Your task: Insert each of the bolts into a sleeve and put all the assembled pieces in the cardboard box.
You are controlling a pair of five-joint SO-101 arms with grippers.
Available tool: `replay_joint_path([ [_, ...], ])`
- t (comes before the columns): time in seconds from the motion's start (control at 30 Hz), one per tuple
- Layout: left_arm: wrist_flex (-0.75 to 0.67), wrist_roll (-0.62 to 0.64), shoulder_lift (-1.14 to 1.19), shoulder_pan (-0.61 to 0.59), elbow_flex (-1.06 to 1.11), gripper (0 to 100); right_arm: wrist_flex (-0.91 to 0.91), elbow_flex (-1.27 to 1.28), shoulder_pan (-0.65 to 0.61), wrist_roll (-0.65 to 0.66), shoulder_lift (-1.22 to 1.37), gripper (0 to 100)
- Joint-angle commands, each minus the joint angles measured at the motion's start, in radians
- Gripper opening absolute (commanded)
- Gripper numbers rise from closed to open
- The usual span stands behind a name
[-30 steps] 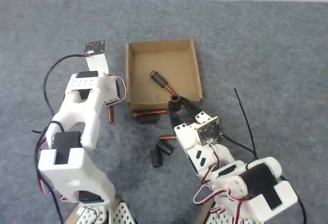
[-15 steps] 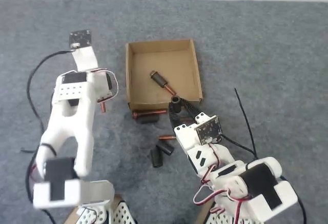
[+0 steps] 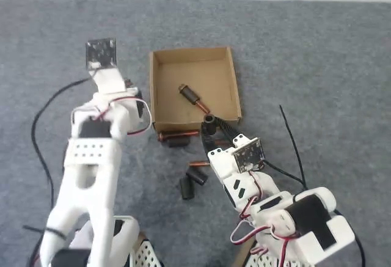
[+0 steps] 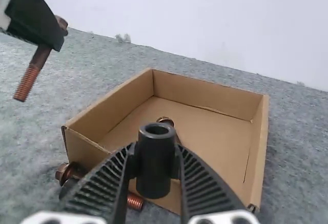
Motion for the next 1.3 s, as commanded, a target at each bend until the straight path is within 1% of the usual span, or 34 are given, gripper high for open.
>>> replay_joint_path([
  [0.0,-0.216,-0.008,-0.150,0.031,0.110,1,0.005,0.020,0.015,-0.002,0.002,0.6],
  [0.1,-0.333,-0.006,-0.245,0.077,0.219,1,0.005,0.020,0.015,-0.002,0.002,0.6],
  [0.2,-0.390,-0.005,-0.336,0.137,0.291,1,0.007,0.020,0.015,0.000,0.002,0.6],
  [0.4,-0.390,-0.003,-0.499,0.269,0.326,1,0.007,0.020,0.015,0.000,0.002,0.6],
  [0.67,-0.391,-0.003,-0.687,0.512,0.420,1,0.007,0.020,0.015,0.000,0.002,0.6],
  [0.77,-0.391,-0.003,-0.736,0.577,0.449,1,0.007,0.020,0.015,0.000,0.002,0.6],
  [0.87,-0.391,-0.003,-0.763,0.606,0.466,1,0.007,0.020,0.012,0.000,0.002,0.6],
  [1.07,-0.393,0.008,-0.767,0.606,0.470,1,0.005,0.020,0.008,0.000,0.002,0.6],
  [1.2,-0.393,0.149,-0.767,0.605,0.470,1,0.004,0.015,0.008,-0.008,0.002,0.6],
  [1.27,-0.394,0.189,-0.767,0.603,0.470,1,-0.001,0.015,0.008,-0.008,0.002,0.6],
])
